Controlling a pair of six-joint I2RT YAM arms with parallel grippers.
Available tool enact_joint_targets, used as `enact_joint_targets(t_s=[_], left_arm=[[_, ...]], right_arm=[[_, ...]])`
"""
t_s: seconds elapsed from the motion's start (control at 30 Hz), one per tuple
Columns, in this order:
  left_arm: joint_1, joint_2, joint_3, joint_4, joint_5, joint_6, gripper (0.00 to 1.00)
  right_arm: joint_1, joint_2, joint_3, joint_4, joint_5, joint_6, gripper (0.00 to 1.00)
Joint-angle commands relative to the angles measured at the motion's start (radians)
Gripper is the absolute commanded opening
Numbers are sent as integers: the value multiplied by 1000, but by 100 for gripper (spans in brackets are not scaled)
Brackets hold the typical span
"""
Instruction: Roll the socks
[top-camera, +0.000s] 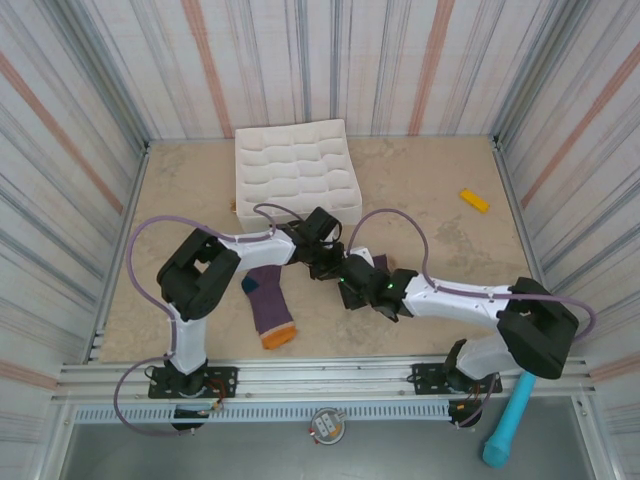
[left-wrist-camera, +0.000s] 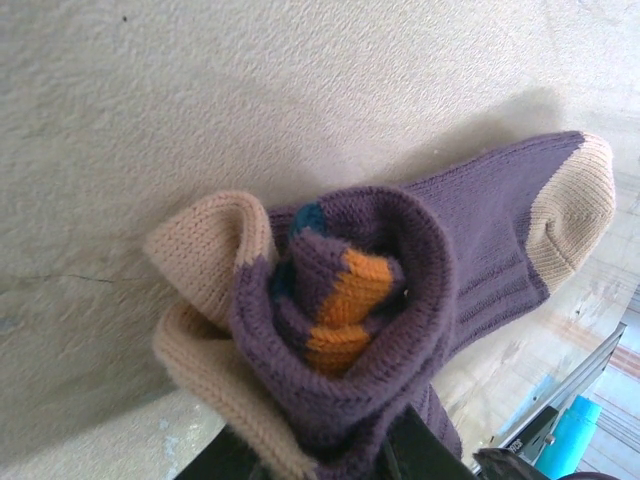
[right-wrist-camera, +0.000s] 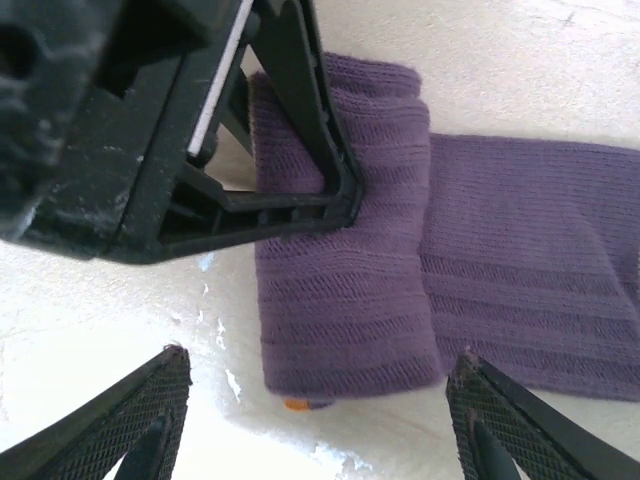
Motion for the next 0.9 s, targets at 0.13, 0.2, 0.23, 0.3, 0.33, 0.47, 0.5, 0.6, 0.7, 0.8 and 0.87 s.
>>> enact_joint_targets(t_s=[0.13, 0.2, 0.23, 0.3, 0.33, 0.47, 0.5, 0.6, 0.7, 0.8, 0.87], left_arm=[[4, -2, -67, -106, -25, -24, 0], [4, -3, -74, -98, -24, -28, 0], [4, -5, -77, -95, -22, -29, 0], [4, -3, -80, -89, -20, -33, 0], [5, -3, -80, -88, -19, -35, 0], [5, -2, -83, -78, -14, -43, 0], [4, -2, -83, -75, -12, -45, 0], [3, 1, -82, -70, -5, -48, 0], [6, 1, -83, -68, -2, -53, 1], [9, -3, -89, -59, 4, -56, 8], [10, -13, -92, -58, 1, -58, 19]], right_arm=[[14, 79, 30, 4, 102, -3, 68], [15, 87, 21, 7, 110, 6, 67], [15, 90, 15, 11, 112, 11, 66], [14, 93, 8, 20, 114, 17, 65], [16, 96, 4, 26, 113, 18, 65], [14, 116, 0, 41, 109, 25, 55], [13, 124, -1, 43, 104, 24, 51], [11, 145, -1, 50, 87, 31, 40], [8, 152, -13, 59, 69, 47, 29], [2, 142, -36, 66, 51, 66, 18], [-8, 128, -60, 89, 17, 71, 12]])
